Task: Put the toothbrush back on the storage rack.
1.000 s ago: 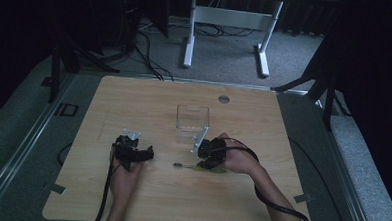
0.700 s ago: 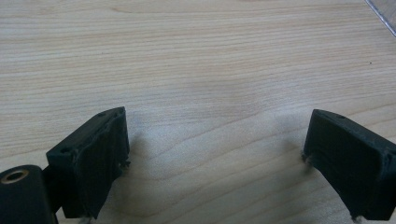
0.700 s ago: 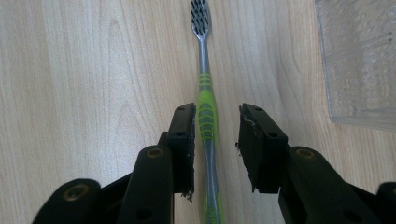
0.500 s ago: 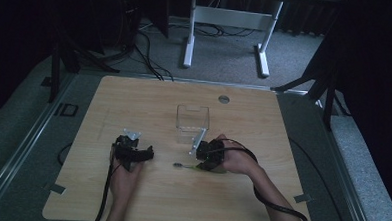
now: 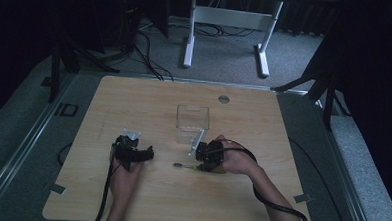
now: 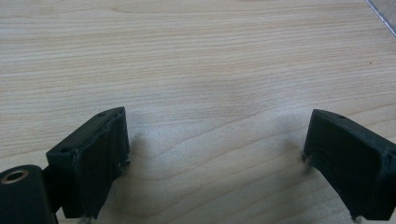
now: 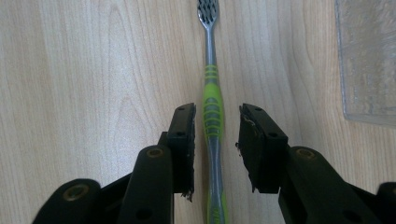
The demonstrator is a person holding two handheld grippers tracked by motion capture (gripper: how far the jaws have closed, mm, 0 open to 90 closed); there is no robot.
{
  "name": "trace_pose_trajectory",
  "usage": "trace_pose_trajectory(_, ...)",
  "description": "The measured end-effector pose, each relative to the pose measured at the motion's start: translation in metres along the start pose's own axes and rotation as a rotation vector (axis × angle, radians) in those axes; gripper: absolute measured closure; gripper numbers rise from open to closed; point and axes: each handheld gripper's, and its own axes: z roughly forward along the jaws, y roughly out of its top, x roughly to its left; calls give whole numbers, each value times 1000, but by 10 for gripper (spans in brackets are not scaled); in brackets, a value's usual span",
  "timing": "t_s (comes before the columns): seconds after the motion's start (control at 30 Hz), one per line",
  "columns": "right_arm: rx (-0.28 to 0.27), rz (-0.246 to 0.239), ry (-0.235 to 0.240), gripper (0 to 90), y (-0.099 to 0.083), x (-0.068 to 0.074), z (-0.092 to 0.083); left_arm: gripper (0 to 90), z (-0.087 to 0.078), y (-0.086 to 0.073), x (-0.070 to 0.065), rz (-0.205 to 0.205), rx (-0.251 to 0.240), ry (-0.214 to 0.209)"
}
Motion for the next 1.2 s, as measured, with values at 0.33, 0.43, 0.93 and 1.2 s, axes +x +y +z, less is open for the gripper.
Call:
trace_pose_trajectory(0.33, 22, -7, 12, 661, 0, 0, 4, 72, 0, 0, 0, 0, 0, 0)
trace_pose_trajectory(0.43, 35, -9, 11, 661, 1, 0, 5, 72, 0, 0, 0, 0, 0, 0)
trace_pose_trajectory(0.93, 68, -17, 20, 665, 2, -1, 9, 72, 0, 0, 0, 0, 0, 0)
trace_pose_trajectory(1.2, 79, -23, 25, 668, 3, -2, 12, 72, 0, 0, 0, 0, 1, 0)
